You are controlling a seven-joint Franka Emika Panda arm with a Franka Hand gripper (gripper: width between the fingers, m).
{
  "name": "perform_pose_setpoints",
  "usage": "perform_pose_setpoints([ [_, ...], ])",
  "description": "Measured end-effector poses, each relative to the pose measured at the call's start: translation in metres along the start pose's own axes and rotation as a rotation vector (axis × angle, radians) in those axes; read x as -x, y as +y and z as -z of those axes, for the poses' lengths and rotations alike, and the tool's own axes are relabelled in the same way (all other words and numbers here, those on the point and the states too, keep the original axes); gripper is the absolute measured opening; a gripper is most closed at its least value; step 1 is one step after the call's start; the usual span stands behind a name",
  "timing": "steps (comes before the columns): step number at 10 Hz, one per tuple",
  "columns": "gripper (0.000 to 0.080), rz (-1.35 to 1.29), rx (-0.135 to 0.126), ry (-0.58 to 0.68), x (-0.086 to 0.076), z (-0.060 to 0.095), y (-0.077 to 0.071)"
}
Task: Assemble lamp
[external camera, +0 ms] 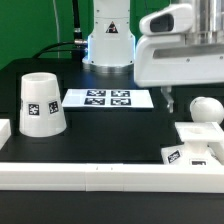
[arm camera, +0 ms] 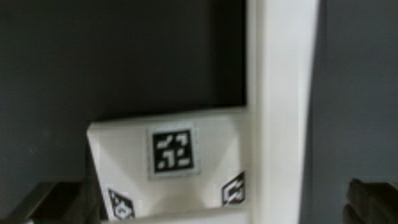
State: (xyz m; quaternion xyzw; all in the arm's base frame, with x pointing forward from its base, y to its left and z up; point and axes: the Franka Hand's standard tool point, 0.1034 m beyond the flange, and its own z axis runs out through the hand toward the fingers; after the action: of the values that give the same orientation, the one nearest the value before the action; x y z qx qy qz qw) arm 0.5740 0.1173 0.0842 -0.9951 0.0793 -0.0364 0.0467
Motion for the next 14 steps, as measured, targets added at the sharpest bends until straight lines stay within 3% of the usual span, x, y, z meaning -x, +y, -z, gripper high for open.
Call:
perform_pose_setpoints([
  [3,0.0699,-0.005,-0.007,-0.01,0.019,0.013,-0.04],
  [4,0.0699,0.004,-0.017,0.007,0.02,0.012,-0.046],
  [8,0.0699,0.002,-0.009,-0.013,0.02,0.011,-0.041],
  [12,0.0699,0.073,0.038,-0.244,0.041,-0.007,-0.026],
  [14,0.0699,0.073,0.058,-0.374,0.041,-0.009,-0.022],
])
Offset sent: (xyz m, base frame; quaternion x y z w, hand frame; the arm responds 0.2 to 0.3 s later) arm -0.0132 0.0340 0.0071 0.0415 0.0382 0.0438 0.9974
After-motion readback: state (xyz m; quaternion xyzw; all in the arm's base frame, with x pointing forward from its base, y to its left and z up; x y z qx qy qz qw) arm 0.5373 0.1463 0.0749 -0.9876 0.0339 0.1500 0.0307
